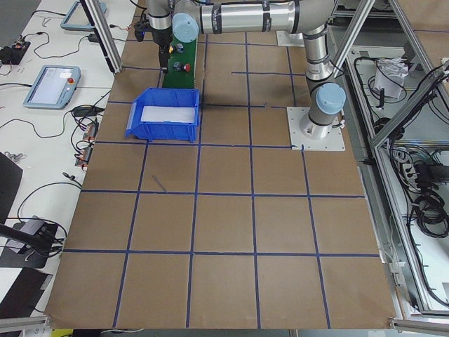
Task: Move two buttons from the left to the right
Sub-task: 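Withdraw the left gripper while the right gripper reaches toward the yellow button, then grasp the yellow button on the belt with the right gripper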
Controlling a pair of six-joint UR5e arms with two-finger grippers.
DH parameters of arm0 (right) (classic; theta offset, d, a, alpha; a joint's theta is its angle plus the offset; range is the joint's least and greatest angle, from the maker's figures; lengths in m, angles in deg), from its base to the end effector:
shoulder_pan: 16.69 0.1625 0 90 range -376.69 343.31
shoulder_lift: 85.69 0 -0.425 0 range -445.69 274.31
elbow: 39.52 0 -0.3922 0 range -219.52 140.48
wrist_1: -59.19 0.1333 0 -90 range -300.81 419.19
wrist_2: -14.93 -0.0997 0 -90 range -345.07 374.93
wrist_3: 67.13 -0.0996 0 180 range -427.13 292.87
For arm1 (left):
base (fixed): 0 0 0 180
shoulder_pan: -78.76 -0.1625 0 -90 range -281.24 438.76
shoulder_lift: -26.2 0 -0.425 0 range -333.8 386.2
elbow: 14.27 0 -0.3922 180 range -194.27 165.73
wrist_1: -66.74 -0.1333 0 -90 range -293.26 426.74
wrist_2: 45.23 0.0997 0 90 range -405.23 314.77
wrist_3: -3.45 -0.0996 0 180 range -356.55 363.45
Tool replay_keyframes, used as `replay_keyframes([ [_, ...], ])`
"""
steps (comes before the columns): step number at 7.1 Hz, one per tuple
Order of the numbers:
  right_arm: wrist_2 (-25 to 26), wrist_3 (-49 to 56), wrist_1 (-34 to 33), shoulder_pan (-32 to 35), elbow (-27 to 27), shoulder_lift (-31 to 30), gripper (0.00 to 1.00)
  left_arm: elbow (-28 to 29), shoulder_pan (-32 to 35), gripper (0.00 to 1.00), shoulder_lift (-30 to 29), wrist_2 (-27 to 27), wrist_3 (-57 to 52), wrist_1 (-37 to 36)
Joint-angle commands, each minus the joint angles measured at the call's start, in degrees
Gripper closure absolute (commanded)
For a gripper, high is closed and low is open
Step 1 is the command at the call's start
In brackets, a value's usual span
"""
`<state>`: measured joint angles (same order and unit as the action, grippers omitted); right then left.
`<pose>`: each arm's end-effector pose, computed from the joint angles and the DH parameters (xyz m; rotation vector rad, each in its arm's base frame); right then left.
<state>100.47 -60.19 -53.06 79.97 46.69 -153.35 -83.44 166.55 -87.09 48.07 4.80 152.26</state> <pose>0.2142 -0.6186 0.3382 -0.3664 3.0403 -0.0992 -0.1019 -0.6674 0.4402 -0.0973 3.0817 -0.0537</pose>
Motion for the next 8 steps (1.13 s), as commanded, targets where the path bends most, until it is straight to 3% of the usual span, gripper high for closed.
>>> replay_keyframes([
  [1, 0.6, -0.3, -6.2, 1.2, -1.6, 4.5, 0.02, -0.1, -0.6, 0.00, 3.2, 0.5, -0.1, 7.1],
  [8, 0.6, 0.0, -12.2, 1.2, -4.4, 10.6, 0.03, 0.2, -0.6, 0.00, 3.5, -0.5, -0.2, 6.8],
])
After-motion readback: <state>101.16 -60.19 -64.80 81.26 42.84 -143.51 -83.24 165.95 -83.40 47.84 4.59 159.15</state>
